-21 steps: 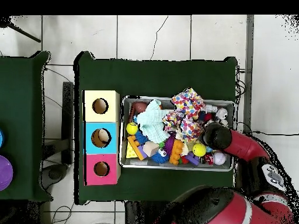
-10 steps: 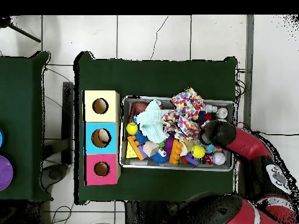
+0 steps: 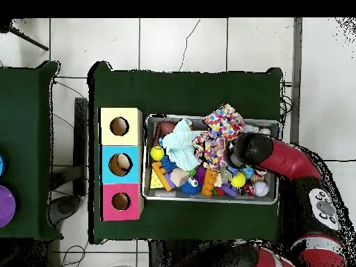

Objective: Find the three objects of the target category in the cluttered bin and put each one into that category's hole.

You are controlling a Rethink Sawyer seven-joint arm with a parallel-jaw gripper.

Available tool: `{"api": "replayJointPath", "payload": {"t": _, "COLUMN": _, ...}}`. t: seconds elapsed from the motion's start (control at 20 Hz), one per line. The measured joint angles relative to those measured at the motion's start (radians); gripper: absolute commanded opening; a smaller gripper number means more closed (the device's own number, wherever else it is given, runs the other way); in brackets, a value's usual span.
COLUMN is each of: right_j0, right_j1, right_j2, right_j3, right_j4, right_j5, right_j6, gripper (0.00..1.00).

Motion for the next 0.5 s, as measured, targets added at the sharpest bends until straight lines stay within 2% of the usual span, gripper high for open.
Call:
{"api": "replayJointPath", "payload": {"t": 0.1, "right_j0": 0.020, "right_j1": -0.013, "right_j2": -0.001, "right_j3": 0.000, "right_j4": 0.000, "right_j5": -0.006, "right_j6": 0.000, "gripper": 1.00}}
{"api": "replayJointPath", "payload": {"t": 0.25, "right_j0": 0.049, "right_j1": -0.024, "right_j2": -0.002, "right_j3": 0.000, "right_j4": -0.011, "right_j5": -0.066, "right_j6": 0.000, "gripper": 1.00}}
{"api": "replayJointPath", "payload": {"t": 0.35, "right_j0": 0.066, "right_j1": -0.022, "right_j2": -0.010, "right_j3": 0.000, "right_j4": -0.028, "right_j5": -0.141, "right_j6": 0.000, "gripper": 1.00}}
{"api": "replayJointPath", "payload": {"t": 0.5, "right_j0": 0.107, "right_j1": -0.003, "right_j2": -0.054, "right_j3": 0.000, "right_j4": -0.065, "right_j5": -0.323, "right_j6": 0.000, "gripper": 1.00}}
